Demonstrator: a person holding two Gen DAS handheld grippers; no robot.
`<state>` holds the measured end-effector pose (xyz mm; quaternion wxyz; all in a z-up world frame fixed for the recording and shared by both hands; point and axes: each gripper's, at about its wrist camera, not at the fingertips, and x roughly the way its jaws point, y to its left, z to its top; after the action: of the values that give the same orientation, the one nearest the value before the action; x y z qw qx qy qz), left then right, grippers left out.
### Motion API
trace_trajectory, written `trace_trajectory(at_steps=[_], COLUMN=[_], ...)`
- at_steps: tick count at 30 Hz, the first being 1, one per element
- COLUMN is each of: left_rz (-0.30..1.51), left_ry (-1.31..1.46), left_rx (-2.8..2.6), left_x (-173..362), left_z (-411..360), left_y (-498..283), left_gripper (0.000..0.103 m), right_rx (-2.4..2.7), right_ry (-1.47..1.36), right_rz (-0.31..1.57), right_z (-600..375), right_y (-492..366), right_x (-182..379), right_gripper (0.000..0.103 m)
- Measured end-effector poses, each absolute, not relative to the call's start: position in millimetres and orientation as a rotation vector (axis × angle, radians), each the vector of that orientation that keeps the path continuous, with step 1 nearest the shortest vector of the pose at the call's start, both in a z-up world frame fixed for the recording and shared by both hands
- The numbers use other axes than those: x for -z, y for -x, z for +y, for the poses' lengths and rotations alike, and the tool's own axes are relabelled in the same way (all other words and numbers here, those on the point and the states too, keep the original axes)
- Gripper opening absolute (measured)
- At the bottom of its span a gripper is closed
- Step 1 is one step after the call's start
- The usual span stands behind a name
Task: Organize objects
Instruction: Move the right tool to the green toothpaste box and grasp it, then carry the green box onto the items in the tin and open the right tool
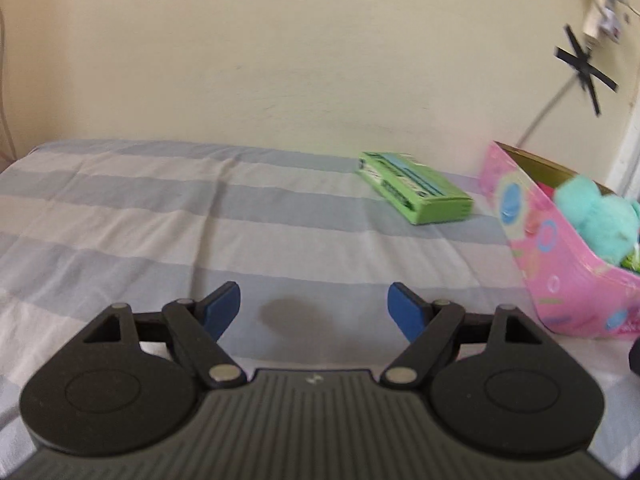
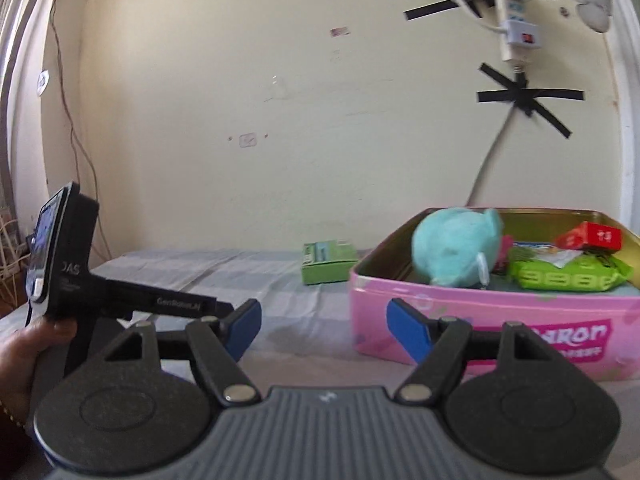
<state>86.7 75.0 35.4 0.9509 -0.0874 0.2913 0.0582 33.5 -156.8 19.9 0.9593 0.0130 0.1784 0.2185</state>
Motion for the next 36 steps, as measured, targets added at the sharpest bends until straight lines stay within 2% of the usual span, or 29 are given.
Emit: trace_trajectory(at_steps=[3, 5, 8, 16, 19, 22, 30, 36], left_rz=[0.609, 0.580, 0.567, 0.576, 0.577, 0.573, 0.556, 0.590], left_ry=[0.322, 0.402, 0.374, 0.361, 0.382, 0.404, 0.482, 0.456], left_rx=[-0.223, -0.267, -0.315, -0.307, -0.306, -0.304, -0.283, -0.123], left_x=[-30, -30, -29, -28, -28, -28, -28, -29], left_z=[115, 133, 132, 133, 134, 136, 144, 127], left_y=[-87, -81, -81, -79, -80, -80, -75, -78], left_gripper=[0.082, 0.082, 0.082, 0.083, 0.083, 0.083, 0.084, 0.084], right_rx=[-0.486, -0.477, -0.415, -0.182, -0.114, -0.145, -0.496, -0.669], right_ry=[0.038, 0.070, 0.090, 0.124, 0.114, 0.120, 0.276, 0.386], right_rz=[0.374, 0.399, 0.506, 0.904, 0.941, 0.960, 0.858, 0.787], right_z=[-119, -94, -55, -2, -4, -5, -8, -74], right_y=[-58, -89, -154, -318, -333, -325, -206, -92], right_x=[-35, -44, -51, -18, -4, 7, 6, 1], right_gripper=[0.074, 0.083, 0.095, 0.096, 0.100, 0.087, 0.086, 0.087])
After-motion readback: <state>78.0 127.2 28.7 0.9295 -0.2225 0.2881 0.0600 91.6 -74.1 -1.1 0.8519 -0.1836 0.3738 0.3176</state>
